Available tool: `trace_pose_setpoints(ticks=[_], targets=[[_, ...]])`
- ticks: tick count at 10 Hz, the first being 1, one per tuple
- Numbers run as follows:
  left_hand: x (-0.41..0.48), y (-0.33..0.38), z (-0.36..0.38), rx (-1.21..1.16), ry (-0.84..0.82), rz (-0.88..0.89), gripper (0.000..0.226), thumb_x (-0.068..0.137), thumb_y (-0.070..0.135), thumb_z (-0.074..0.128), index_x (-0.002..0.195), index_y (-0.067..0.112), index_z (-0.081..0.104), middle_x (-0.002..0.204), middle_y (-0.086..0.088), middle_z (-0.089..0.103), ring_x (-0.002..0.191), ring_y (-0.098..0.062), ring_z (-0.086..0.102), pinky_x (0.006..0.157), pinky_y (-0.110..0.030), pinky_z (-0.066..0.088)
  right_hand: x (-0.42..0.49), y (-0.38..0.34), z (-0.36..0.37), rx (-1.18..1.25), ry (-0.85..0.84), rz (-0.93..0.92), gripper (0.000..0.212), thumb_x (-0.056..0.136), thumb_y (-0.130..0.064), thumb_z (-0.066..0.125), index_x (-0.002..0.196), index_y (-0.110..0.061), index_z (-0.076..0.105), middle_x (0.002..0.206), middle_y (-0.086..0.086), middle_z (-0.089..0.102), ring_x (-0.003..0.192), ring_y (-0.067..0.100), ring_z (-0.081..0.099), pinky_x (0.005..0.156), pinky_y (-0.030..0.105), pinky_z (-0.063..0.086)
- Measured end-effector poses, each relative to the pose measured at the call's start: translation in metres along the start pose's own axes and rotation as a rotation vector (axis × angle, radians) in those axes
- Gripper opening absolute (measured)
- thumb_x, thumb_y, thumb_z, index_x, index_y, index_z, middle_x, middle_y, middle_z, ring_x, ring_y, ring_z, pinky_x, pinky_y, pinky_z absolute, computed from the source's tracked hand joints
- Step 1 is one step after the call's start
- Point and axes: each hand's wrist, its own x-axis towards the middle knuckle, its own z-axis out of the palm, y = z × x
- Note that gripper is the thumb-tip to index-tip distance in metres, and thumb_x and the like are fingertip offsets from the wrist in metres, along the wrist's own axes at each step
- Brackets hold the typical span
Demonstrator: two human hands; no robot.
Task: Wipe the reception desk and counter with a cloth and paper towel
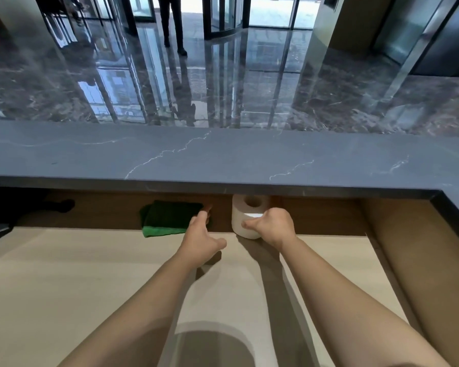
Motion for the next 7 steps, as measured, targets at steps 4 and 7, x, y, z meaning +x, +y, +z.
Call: trace_pose_setpoints(ticks=[4,7], targets=[[-0.002,-0.014,0.004,-0.019,-0.008,-0.012,0.088,0.076,0.012,0.074,0.149,0.025,0.026,0.150,-0.003,0.032,0.136,-0.021,0.038,0.108,-0.036,0.039,0.019,-0.009,0.013,-0.078,-0.067,0.031,0.063,0.084,-0.061,0.060,0.120,-0.009,0.066,0.128,0.007,0.063,0.126,0.025,0.053,0.098,0.028,0.042],[-0.033,0.006,-0.018,0.019,0.011,-0.002,0.083,0.082,0.010,0.070,0.150,0.026,0.025,0.153,-0.002,0.031,0.127,-0.018,0.043,0.093,-0.028,0.040,-0.018,-0.005,0.007,-0.032,0.030,0.005,0.062,0.078,-0.044,0.075,0.124,-0.011,0.052,0.124,0.009,0.058,0.111,0.029,0.058,0.089,0.038,0.051]])
